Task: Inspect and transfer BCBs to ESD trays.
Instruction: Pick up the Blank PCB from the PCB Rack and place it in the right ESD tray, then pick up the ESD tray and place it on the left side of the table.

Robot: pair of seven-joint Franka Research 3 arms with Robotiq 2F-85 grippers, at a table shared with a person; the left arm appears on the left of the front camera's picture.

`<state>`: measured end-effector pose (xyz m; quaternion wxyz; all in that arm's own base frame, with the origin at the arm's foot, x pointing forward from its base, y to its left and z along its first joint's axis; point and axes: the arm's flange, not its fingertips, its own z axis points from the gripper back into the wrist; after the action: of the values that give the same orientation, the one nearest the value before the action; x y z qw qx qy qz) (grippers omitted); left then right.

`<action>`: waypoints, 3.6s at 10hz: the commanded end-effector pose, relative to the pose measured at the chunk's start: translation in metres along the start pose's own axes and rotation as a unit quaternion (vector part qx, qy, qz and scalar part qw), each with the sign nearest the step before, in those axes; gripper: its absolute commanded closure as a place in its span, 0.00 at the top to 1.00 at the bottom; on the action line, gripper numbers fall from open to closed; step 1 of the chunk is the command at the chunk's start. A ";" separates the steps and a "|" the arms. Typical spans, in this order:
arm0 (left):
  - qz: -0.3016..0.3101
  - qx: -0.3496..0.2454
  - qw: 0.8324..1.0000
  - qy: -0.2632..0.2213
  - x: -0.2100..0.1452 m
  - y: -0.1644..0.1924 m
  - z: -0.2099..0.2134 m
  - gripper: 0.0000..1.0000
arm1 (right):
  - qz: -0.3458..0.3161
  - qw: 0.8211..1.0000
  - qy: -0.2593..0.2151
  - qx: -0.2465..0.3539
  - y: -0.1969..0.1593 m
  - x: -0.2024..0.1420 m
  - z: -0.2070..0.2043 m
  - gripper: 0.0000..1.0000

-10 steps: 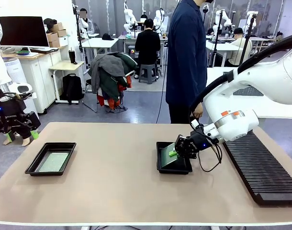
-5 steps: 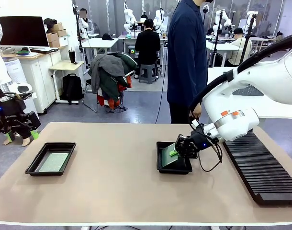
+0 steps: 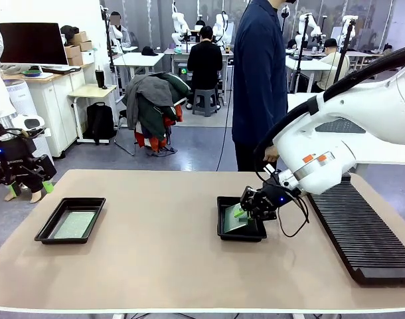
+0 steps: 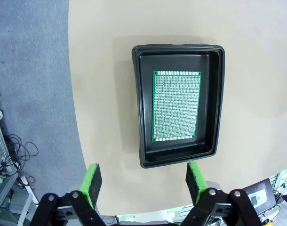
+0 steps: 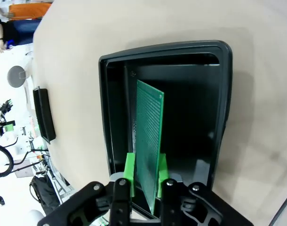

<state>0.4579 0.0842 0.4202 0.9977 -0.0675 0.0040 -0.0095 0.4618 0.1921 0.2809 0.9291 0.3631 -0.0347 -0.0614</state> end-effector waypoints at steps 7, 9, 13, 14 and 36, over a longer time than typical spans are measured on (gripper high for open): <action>0.001 0.001 1.000 -0.002 0.000 0.000 -0.001 0.95 | 0.001 0.978 -0.015 -0.206 0.070 0.001 0.042 0.90; 0.001 0.001 1.000 -0.002 0.000 0.000 -0.001 0.95 | 0.002 0.967 -0.006 -0.254 0.081 0.000 0.059 1.00; 0.001 0.001 1.000 -0.002 0.000 0.000 -0.001 0.95 | 0.007 0.957 0.005 -0.290 0.087 0.001 0.083 1.00; 0.001 0.001 1.000 -0.002 0.000 0.000 -0.001 0.95 | 0.001 0.957 0.004 -0.291 0.087 0.005 0.085 1.00; 0.001 -0.012 1.000 -0.010 -0.004 -0.027 0.007 0.96 | 0.008 0.964 0.005 -0.266 0.078 -0.002 0.087 1.00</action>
<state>0.4584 0.0745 0.4253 0.9974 -0.0699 -0.0008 -0.0161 0.4602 0.1969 0.3994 0.9941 0.0899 -0.0124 -0.0599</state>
